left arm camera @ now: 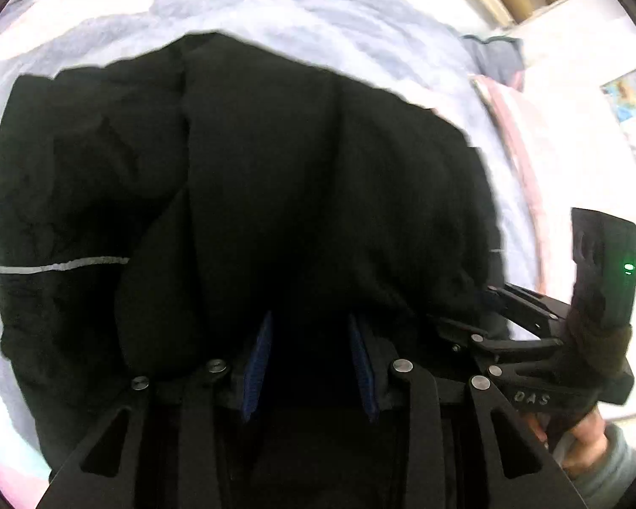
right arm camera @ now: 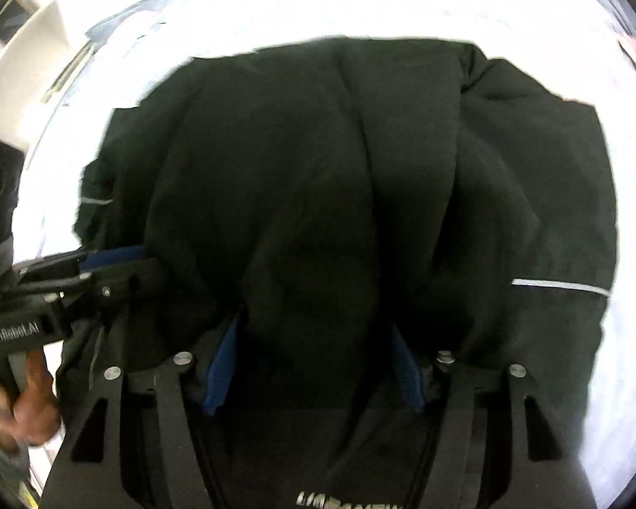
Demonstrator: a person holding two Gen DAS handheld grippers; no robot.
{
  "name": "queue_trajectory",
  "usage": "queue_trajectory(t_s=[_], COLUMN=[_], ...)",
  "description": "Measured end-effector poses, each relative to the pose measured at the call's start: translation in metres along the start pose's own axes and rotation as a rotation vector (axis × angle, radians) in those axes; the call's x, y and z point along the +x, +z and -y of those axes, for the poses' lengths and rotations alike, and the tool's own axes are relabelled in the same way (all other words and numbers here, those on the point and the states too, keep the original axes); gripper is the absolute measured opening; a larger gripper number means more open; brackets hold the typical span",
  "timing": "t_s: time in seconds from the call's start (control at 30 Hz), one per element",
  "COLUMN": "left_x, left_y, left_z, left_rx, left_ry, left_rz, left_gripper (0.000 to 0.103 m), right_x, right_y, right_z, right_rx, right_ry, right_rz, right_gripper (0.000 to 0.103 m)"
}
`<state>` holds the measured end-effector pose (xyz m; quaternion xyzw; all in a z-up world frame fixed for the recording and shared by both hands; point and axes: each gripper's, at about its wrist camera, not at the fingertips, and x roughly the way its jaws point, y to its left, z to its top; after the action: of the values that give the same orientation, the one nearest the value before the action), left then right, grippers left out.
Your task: Fold large clothes
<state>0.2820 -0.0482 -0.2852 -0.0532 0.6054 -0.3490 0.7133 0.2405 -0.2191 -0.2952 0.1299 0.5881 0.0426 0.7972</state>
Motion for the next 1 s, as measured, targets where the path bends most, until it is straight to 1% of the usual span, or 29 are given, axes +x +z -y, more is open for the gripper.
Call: queue_trajectory(t_s=[0.1, 0.17, 0.2, 0.27, 0.3, 0.33, 0.37, 0.4, 0.47, 0.6, 0.67, 0.7, 0.73, 0.77, 0.83, 0.87, 0.93, 1.0], left_x=[-0.031, -0.046, -0.048, -0.037, -0.024, -0.011, 0.0, 0.006, -0.001, -0.048, -0.081, -0.092, -0.11, -0.12, -0.15, -0.159, -0.18, -0.187], left_y=[-0.008, -0.018, -0.022, -0.031, -0.035, -0.038, -0.041, -0.043, -0.043, -0.061, -0.076, -0.08, -0.092, -0.097, -0.125, -0.129, -0.156, -0.178], left_z=[0.004, 0.005, 0.006, -0.001, -0.007, -0.013, -0.021, -0.026, -0.026, -0.014, -0.015, -0.017, -0.022, -0.026, -0.039, -0.041, -0.054, -0.064], left_rx=[0.022, 0.029, 0.03, 0.02, -0.002, -0.029, -0.061, -0.087, -0.102, -0.064, -0.066, -0.075, -0.099, -0.116, -0.168, -0.181, -0.214, -0.259], left_ry=[-0.074, -0.102, -0.099, -0.051, -0.013, 0.003, -0.004, -0.012, -0.011, -0.001, -0.004, -0.004, -0.008, -0.011, -0.006, 0.001, 0.018, 0.029], left_rz=[0.026, 0.039, 0.037, 0.005, -0.031, -0.065, -0.085, -0.086, -0.08, -0.03, 0.01, 0.022, 0.041, 0.05, 0.075, 0.087, 0.107, 0.1], left_gripper=[0.037, 0.037, 0.037, 0.038, 0.038, 0.037, 0.037, 0.037, 0.037, 0.037, 0.037, 0.037, 0.038, 0.038, 0.039, 0.039, 0.04, 0.04], right_x=[-0.038, -0.05, -0.047, -0.026, -0.011, 0.004, 0.016, 0.023, 0.018, -0.013, -0.036, -0.049, -0.056, -0.063, -0.077, -0.08, -0.088, -0.089], right_y=[-0.011, -0.022, -0.027, -0.032, -0.034, -0.035, -0.031, -0.031, -0.028, -0.032, -0.042, -0.05, -0.057, -0.065, -0.084, -0.096, -0.119, -0.14], right_z=[-0.018, -0.03, -0.033, -0.034, -0.031, -0.023, -0.017, -0.014, -0.015, -0.017, -0.013, -0.011, -0.009, -0.005, 0.004, 0.013, 0.025, 0.036], right_rx=[-0.064, -0.098, -0.11, -0.114, -0.096, -0.076, -0.058, -0.04, -0.02, -0.008, -0.003, 0.005, 0.013, 0.025, 0.059, 0.078, 0.122, 0.165], right_ry=[0.029, 0.023, 0.004, -0.035, -0.052, -0.046, -0.04, -0.036, -0.034, -0.002, 0.003, 0.005, 0.004, -0.001, -0.007, -0.007, -0.012, -0.015], right_rz=[0.072, 0.091, 0.085, 0.039, 0.005, -0.019, -0.034, -0.034, -0.033, -0.007, 0.02, 0.037, 0.043, 0.049, 0.059, 0.059, 0.053, 0.046], right_gripper=[0.066, 0.066, 0.066, 0.066, 0.065, 0.065, 0.065, 0.065, 0.065, 0.065, 0.065, 0.065, 0.065, 0.065, 0.066, 0.066, 0.066, 0.066])
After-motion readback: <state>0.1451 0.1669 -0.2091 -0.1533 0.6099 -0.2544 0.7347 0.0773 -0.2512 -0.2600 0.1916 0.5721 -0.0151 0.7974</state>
